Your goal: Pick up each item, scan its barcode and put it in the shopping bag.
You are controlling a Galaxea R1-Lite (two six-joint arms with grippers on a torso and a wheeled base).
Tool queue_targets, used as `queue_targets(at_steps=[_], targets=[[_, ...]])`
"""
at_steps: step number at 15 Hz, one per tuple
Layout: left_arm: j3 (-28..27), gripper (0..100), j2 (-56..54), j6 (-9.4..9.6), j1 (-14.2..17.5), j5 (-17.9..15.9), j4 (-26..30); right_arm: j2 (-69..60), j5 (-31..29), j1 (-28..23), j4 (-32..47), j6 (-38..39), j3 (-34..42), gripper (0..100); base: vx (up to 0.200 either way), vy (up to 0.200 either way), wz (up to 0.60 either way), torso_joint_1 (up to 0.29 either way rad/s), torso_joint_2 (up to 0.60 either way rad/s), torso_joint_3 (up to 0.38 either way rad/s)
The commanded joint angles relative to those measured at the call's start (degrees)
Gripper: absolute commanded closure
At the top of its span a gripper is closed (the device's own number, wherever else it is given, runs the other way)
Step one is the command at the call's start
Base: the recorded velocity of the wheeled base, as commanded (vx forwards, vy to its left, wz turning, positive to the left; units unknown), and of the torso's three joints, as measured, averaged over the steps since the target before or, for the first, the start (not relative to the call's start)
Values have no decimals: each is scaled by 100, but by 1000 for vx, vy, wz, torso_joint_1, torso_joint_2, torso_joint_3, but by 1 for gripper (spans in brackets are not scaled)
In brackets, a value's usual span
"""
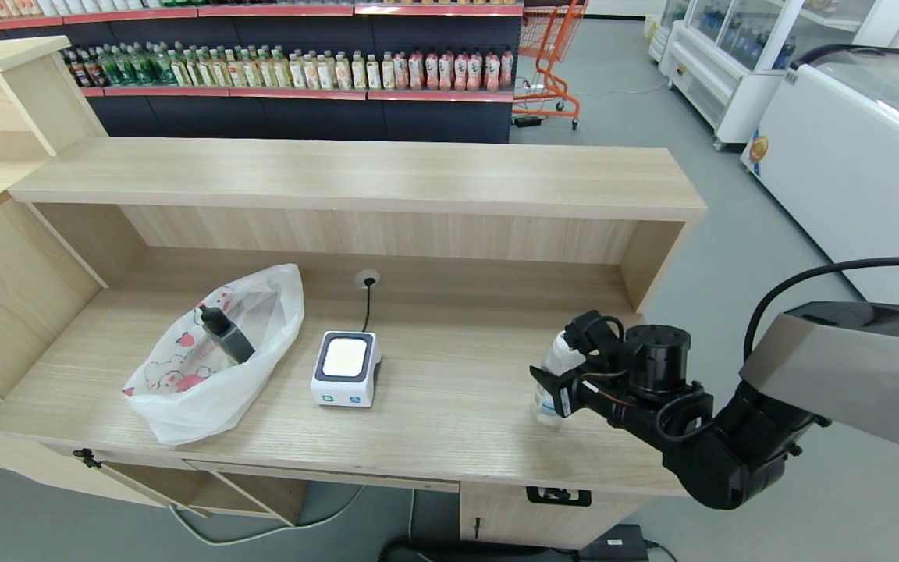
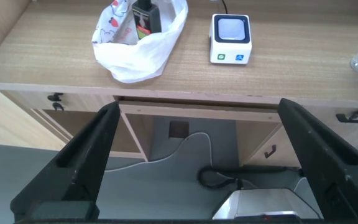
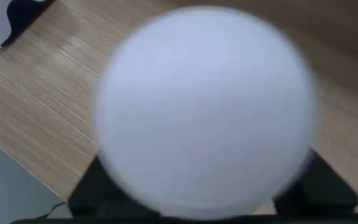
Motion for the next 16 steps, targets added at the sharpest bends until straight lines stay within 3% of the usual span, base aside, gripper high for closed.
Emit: queue_targets(at_steps=[1, 11, 16], targets=[[0, 0, 8, 2, -1, 0, -1, 152, 4, -9, 9, -15, -136, 100, 0, 0, 0, 0, 0, 0], [0, 0, -1, 2, -1, 0, -1, 187, 4, -79, -35, -102, 172, 100, 0, 0, 0, 0, 0, 0], [0, 0, 8, 2, -1, 0, -1, 292, 13, -88, -440, -138, 400, 100, 0, 0, 0, 0, 0, 0]])
